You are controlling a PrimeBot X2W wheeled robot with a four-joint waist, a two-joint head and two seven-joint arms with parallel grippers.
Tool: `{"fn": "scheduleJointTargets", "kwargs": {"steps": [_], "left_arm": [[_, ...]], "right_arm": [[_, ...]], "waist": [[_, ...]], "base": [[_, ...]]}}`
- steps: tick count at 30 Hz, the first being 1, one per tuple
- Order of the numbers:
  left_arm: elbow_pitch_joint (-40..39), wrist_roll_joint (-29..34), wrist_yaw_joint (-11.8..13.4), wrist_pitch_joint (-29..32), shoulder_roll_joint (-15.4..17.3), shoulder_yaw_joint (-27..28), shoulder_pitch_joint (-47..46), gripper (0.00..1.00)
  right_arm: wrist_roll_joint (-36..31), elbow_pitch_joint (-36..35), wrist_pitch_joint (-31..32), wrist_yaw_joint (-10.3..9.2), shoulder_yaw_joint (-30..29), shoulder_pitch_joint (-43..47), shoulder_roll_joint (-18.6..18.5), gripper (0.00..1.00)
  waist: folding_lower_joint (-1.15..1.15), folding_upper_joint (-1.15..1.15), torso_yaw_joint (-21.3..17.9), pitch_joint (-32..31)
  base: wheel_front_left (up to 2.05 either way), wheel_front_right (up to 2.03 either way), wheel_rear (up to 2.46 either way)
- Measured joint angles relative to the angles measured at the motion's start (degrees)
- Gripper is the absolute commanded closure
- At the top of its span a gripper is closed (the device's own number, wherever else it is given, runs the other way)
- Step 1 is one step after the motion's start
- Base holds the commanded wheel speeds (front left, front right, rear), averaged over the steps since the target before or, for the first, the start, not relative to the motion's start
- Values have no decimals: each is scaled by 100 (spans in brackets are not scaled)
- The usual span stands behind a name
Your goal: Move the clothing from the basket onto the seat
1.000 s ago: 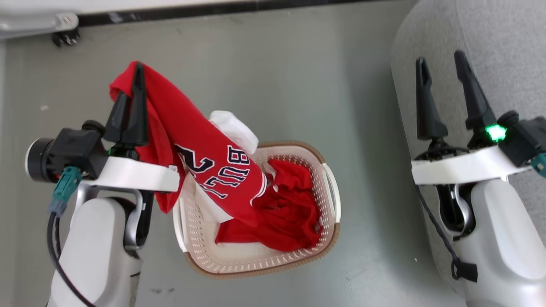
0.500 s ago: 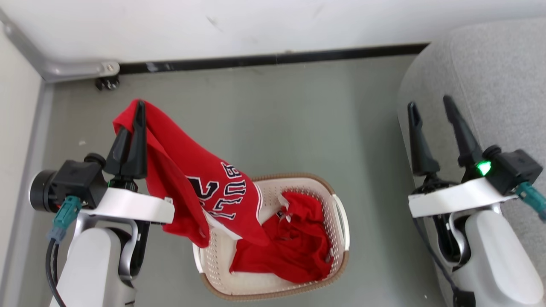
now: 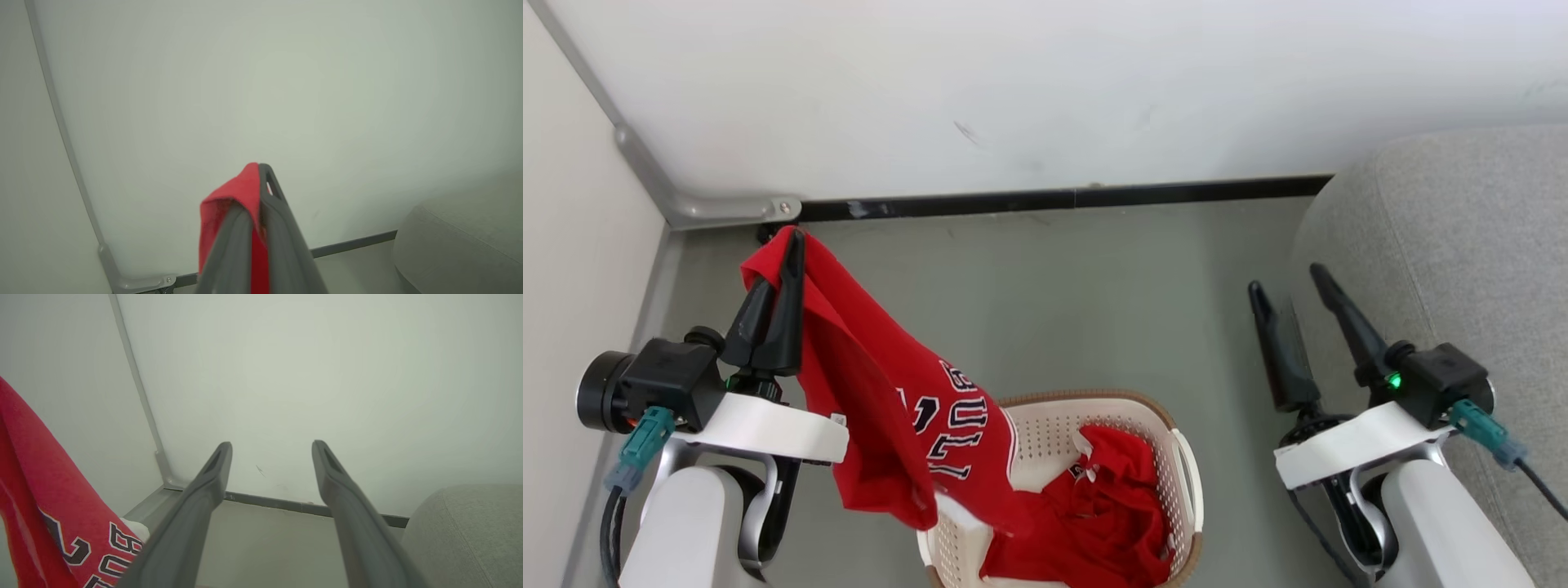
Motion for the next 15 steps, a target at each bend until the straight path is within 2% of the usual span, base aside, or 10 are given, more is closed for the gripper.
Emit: {"fn": "scheduleJointTargets", "kwargs": {"steps": [15], "left_arm": [[-308,-76,-183,224,93,-208,-86,100]], "right_arm": [[219,-24,533,0,1356,226,-490,0]], "waist": [[0,0,94,-587]], "base": [[0,0,0]]}}
